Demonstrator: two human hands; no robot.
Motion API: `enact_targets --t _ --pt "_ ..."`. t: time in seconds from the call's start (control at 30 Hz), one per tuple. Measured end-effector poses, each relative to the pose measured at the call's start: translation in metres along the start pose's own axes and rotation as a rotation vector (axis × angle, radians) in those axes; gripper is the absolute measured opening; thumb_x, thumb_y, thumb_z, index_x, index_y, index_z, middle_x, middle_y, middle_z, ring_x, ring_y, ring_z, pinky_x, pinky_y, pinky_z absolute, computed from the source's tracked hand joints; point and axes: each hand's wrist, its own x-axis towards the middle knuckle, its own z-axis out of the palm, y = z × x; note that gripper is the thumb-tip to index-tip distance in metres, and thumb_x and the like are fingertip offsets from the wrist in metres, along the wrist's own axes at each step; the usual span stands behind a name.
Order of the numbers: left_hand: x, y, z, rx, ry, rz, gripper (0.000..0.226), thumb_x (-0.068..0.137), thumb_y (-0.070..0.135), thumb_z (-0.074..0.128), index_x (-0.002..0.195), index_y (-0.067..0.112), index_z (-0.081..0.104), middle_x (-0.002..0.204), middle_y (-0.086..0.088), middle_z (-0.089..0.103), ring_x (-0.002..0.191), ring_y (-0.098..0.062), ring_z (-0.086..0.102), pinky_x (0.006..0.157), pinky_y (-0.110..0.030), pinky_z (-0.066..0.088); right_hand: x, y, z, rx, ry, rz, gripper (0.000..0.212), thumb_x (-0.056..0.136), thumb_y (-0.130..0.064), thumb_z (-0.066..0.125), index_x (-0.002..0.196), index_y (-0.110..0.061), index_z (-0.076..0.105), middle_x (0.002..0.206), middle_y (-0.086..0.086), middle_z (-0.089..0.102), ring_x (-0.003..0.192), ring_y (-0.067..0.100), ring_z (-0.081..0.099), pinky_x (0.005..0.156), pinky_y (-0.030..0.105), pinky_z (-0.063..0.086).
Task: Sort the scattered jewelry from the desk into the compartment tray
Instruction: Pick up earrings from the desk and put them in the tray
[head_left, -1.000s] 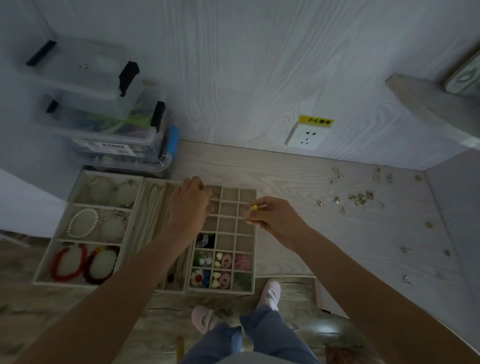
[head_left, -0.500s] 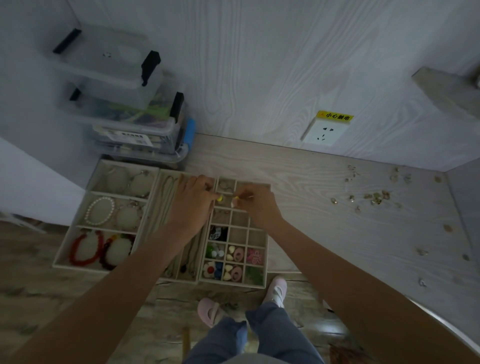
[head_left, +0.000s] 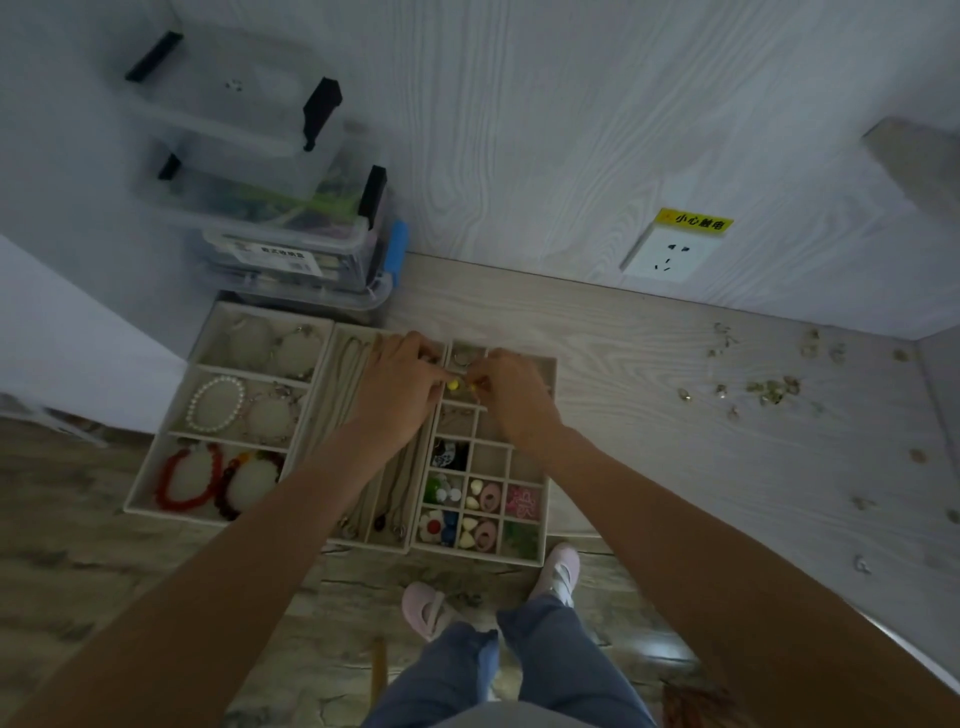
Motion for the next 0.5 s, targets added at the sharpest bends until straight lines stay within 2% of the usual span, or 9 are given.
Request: enact_targets --t 0.1,0.27,0.4,0.5 --pt "-0.001 0.001 -0.001 0.018 -0.012 -0.006 0.024 0.088 0.019 0.060 0.110 0.022 0.070 0.121 -0.006 0.053 0.113 -0.029 0.044 0.096 -0.036 0.029 0.003 0.000 0.002 -0.020 -0.020 -0.011 0.028 0.082 0.005 0.053 0.099 -0.008 0.071 0.098 0.014 0.063 0.089 0.029 0.060 0.077 0.033 0.046" --pt "0.000 0.001 -0.003 0.035 -0.055 -0.025 0.025 0.090 0.020 0.057 0.111 0.022 0.069 0.125 -0.005 0.050 0.117 -0.028 0.040 0.101 -0.037 0.027 0.012 -0.002 0.004 -0.024 -0.115 0.026 0.024 0.084 -0.003 0.056 0.100 -0.011 0.072 0.101 0.010 0.069 0.094 0.025 0.062 0.080 0.029 0.046" --pt "0.000 0.001 -0.001 0.024 -0.057 -0.044 0.025 0.090 0.021 0.058 0.111 0.024 0.069 0.123 -0.004 0.051 0.117 -0.028 0.041 0.105 -0.038 0.029 0.009 0.000 0.006 0.070 -0.071 0.091 0.021 0.083 -0.004 0.058 0.100 -0.009 0.070 0.096 0.011 0.071 0.091 0.024 0.065 0.082 0.038 0.053" --pt "-0.001 0.001 0.001 0.009 -0.048 -0.058 0.024 0.090 0.021 0.058 0.110 0.025 0.070 0.124 -0.004 0.052 0.118 -0.028 0.041 0.105 -0.039 0.028 0.007 -0.001 0.007 0.109 -0.046 0.093 0.017 0.083 -0.003 0.060 0.096 -0.005 0.070 0.095 0.012 0.071 0.091 0.024 0.066 0.083 0.038 0.053"
